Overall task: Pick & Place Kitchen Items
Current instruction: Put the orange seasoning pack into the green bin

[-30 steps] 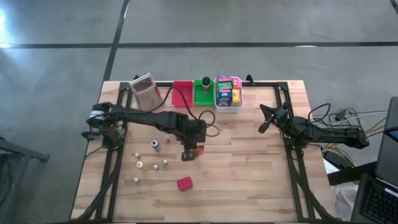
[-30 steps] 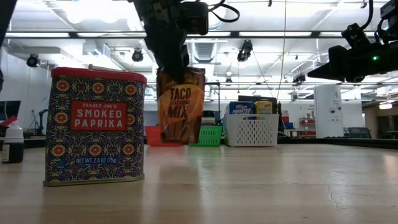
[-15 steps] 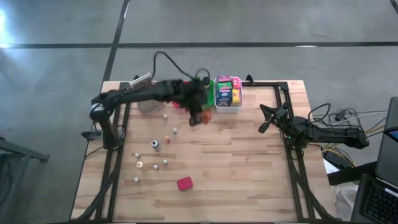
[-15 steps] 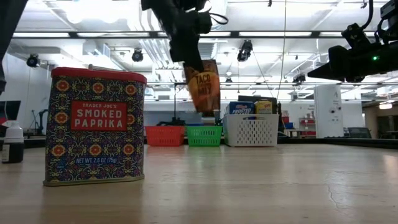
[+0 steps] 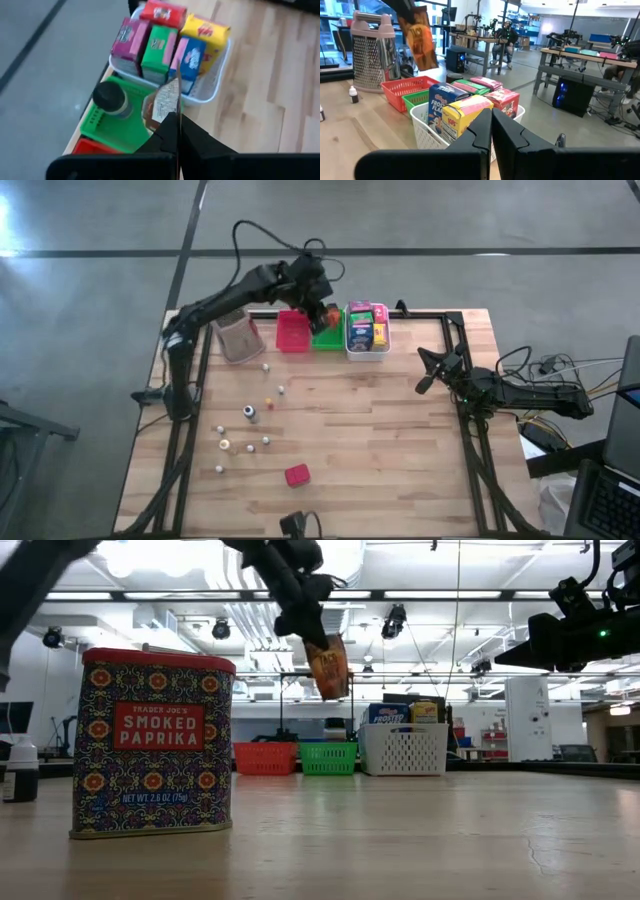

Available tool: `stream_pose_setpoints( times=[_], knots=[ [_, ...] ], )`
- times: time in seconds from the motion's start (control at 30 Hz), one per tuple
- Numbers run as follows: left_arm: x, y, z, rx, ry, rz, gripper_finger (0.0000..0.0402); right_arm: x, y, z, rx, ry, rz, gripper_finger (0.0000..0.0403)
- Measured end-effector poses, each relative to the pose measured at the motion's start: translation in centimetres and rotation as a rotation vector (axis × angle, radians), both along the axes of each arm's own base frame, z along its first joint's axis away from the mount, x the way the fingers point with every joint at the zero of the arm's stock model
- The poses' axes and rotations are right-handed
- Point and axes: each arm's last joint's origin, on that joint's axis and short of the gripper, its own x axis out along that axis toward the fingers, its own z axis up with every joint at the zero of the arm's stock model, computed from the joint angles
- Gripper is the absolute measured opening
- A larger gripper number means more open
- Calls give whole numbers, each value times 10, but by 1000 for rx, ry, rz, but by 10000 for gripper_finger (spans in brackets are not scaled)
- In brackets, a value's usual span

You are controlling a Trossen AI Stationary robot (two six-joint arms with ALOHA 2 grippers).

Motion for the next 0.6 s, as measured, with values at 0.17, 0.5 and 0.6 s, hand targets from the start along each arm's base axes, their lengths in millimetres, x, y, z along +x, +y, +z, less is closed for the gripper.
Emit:
stream_pose_setpoints(
  times=[0.17,0.5,0.6],
  knots=[
    [0,24,11,-17,70,30,1,0,0,0,0,0,0,8],
    [11,40,-14,69,180,-139,3,0,0,0,0,0,1,8],
    [17,44,-34,51,227,-161,3,0,0,0,0,-1,0,8]
  ],
)
